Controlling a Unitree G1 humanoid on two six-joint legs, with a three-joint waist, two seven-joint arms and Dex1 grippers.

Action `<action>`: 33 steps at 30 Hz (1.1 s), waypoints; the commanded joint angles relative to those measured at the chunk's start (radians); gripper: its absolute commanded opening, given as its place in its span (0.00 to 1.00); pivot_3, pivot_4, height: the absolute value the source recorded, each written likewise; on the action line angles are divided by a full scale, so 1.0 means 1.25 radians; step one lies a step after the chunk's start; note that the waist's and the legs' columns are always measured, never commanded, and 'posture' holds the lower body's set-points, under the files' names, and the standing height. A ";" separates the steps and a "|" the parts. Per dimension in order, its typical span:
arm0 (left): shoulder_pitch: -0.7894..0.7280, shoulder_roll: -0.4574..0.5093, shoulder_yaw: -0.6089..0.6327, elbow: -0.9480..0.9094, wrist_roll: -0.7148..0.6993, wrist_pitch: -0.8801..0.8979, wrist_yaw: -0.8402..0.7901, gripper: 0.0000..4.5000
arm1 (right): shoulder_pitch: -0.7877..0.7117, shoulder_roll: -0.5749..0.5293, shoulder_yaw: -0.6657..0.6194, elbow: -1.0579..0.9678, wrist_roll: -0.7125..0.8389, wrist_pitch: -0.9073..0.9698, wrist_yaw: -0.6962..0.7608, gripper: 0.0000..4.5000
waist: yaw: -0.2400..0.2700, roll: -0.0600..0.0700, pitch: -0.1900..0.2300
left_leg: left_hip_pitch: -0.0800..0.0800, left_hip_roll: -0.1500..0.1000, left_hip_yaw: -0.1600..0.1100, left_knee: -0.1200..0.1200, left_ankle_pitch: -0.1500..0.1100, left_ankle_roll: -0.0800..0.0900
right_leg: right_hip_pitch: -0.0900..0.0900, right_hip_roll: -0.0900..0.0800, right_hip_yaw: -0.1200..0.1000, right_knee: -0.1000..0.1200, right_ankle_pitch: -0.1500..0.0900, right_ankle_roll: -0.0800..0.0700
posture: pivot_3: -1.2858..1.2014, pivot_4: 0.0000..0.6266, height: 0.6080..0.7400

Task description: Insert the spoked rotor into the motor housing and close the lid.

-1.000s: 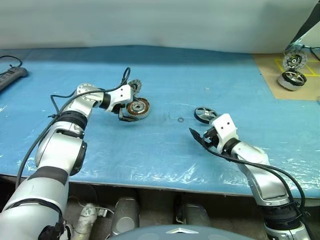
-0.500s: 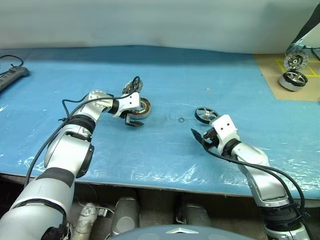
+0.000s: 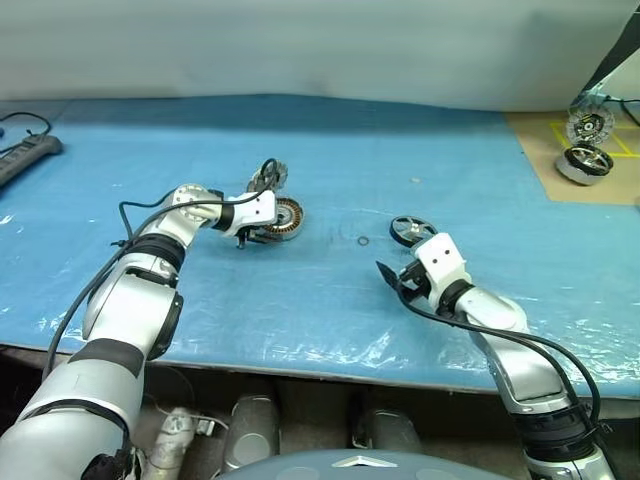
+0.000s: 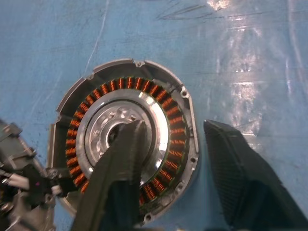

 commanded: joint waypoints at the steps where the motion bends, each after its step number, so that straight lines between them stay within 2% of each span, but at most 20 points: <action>1: 0.018 -0.017 0.034 -0.030 -0.077 -0.008 -0.139 0.41 | -0.007 0.000 -0.011 -0.015 -0.004 -0.017 -0.005 0.97 | 0.002 0.000 0.000 | 0.000 0.000 0.000 0.000 0.000 0.000 | 0.000 0.000 0.000 0.000 0.000 0.000 | 0.52 0.24 1.00; 4: 0.024 -0.022 0.050 -0.053 -0.107 -0.015 -0.186 0.41 | -0.005 0.005 -0.017 -0.014 -0.003 -0.016 -0.009 0.97 | 0.001 0.000 0.000 | -0.002 0.000 0.000 0.000 0.000 0.000 | -0.002 0.000 0.000 0.000 0.000 0.000 | 0.52 0.24 1.00; 8: 0.038 -0.013 0.027 -0.056 -0.082 -0.055 -0.181 0.41 | 0.000 0.008 -0.013 -0.015 -0.008 -0.018 -0.012 0.97 | -0.001 0.000 0.000 | -0.003 0.000 0.000 -0.001 0.000 0.000 | -0.003 0.000 0.000 0.000 0.000 0.000 | 0.52 0.24 1.00; 15: 0.063 -0.025 0.017 -0.098 -0.099 -0.095 -0.233 0.41 | 0.000 0.012 -0.010 -0.010 -0.011 -0.020 -0.017 0.97 | -0.002 0.000 0.000 | -0.003 0.000 0.000 -0.001 0.000 0.000 | -0.003 0.000 0.000 0.000 0.000 0.000 | 0.52 0.24 1.00; 25: 0.075 -0.054 0.018 -0.125 -0.122 -0.148 -0.236 0.41 | 0.001 0.020 -0.015 -0.017 -0.008 -0.016 -0.023 0.97 | -0.002 -0.001 0.000 | -0.003 0.000 0.000 -0.001 0.000 0.000 | -0.003 0.000 0.000 0.000 0.000 0.000 | 0.52 0.24 1.00; 28: 0.076 -0.064 0.060 -0.156 -0.201 -0.103 -0.279 0.41 | 0.007 0.025 -0.024 -0.031 0.008 -0.010 -0.017 0.97 | -0.002 -0.001 0.000 | -0.003 0.000 0.001 -0.002 0.000 0.000 | -0.004 0.000 0.000 0.000 0.000 0.000 | 0.52 0.24 1.00; 31: 0.102 -0.070 0.103 -0.275 -0.338 0.083 -0.353 0.41 | 0.012 0.041 -0.056 -0.064 0.071 0.009 0.005 0.97 | -0.001 -0.001 0.001 | -0.003 0.000 0.001 -0.002 0.000 0.000 | -0.004 0.000 0.000 0.000 0.000 0.000 | 0.52 0.24 1.00; 33: 0.139 -0.045 0.092 -0.391 -0.408 0.201 -0.361 0.41 | 0.002 0.051 -0.076 -0.086 0.114 0.025 0.020 0.97 | -0.002 -0.001 0.001 | -0.003 0.001 0.002 -0.002 0.000 0.000 | -0.005 0.000 0.000 0.000 0.000 -0.001 | 0.52 0.24 1.00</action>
